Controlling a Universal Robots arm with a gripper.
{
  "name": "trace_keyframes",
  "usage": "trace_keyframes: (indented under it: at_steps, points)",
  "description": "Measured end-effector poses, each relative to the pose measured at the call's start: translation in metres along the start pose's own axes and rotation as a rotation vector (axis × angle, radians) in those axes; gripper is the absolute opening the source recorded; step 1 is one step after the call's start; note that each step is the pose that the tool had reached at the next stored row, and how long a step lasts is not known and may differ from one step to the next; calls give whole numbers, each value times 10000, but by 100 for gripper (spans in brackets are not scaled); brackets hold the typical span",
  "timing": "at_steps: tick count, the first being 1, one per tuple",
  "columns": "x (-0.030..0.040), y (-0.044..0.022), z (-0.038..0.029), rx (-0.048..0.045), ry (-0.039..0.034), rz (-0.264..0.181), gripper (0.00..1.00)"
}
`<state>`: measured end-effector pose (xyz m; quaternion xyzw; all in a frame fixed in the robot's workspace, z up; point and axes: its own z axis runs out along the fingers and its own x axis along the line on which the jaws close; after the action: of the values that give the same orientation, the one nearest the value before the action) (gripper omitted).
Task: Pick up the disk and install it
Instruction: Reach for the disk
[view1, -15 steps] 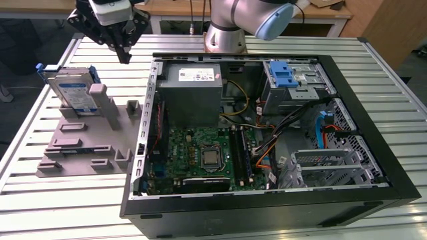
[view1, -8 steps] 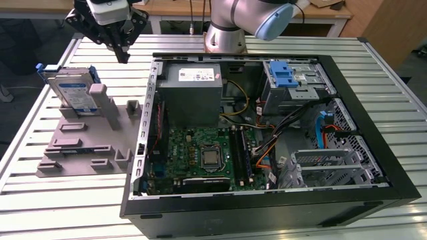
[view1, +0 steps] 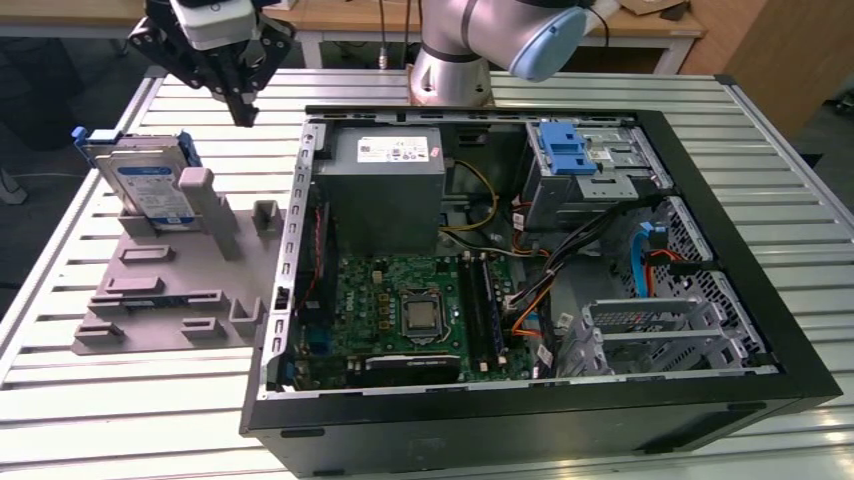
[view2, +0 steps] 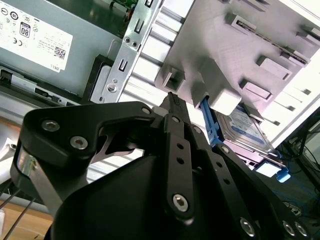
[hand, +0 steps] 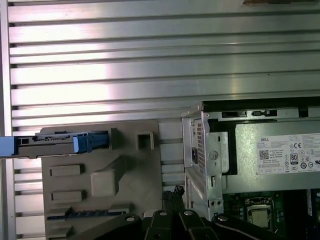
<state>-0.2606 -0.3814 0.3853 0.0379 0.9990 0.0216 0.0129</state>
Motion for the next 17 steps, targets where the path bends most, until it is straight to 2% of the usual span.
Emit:
trace_keyframes:
  at_steps: [17]
  points:
    - [88,39,0,0,0,0,11]
